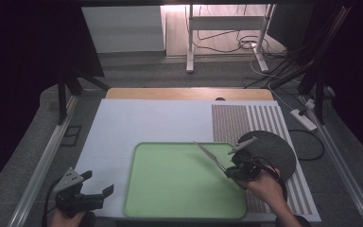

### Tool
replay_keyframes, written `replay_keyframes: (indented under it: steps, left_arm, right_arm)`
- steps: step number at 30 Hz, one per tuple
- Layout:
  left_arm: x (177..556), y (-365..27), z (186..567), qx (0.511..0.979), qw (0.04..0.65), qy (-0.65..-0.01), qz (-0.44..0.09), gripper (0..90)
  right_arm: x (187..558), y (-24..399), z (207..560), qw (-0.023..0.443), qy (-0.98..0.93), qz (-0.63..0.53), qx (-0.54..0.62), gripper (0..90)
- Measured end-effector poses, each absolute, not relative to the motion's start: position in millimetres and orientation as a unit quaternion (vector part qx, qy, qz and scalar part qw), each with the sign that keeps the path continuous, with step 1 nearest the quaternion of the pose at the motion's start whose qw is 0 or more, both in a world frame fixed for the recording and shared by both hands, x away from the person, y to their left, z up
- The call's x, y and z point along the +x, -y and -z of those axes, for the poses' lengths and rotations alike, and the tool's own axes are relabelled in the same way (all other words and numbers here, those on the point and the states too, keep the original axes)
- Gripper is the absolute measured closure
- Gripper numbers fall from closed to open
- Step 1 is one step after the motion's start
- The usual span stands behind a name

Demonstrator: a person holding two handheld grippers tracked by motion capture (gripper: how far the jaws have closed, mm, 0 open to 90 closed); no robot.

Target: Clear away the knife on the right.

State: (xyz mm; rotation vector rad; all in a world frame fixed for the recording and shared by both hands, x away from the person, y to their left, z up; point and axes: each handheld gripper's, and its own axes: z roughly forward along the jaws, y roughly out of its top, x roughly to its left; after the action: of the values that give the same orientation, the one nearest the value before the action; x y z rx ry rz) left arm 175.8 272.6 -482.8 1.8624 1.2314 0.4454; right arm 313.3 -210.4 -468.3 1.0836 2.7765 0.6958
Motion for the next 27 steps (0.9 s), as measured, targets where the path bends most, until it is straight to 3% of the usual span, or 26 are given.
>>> replay_keyframes:
  steps: [13, 19, 20, 23, 27]
  left_arm:
    - [176.1, -272.0, 482.8, 0.745, 0.419, -0.488, -0.178, 2.8]
    - [176.6, -271.8, 482.9, 0.745, 0.417, -0.489, -0.178, 2.8]
    - [176.6, -271.8, 482.9, 0.745, 0.417, -0.489, -0.178, 2.8]
    - [176.9, -271.3, 482.8, 0.746, 0.415, -0.489, -0.179, 2.8]
    - [177.1, -271.5, 483.0, 0.746, 0.416, -0.489, -0.178, 2.8]
  right_arm:
    - [287.8, 186.8, 492.0, 0.023, -0.923, -0.189, 0.334, 79.8]
    - [290.0, 186.9, 486.9, 0.012, -0.926, -0.206, 0.316, 72.6]
    - [290.9, 185.2, 484.1, 0.020, -0.927, -0.212, 0.308, 73.1]
    - [294.5, 173.6, 476.8, 0.018, -0.931, -0.230, 0.282, 89.7]
    - [304.1, 147.5, 478.6, 0.022, -0.945, -0.220, 0.239, 89.9]
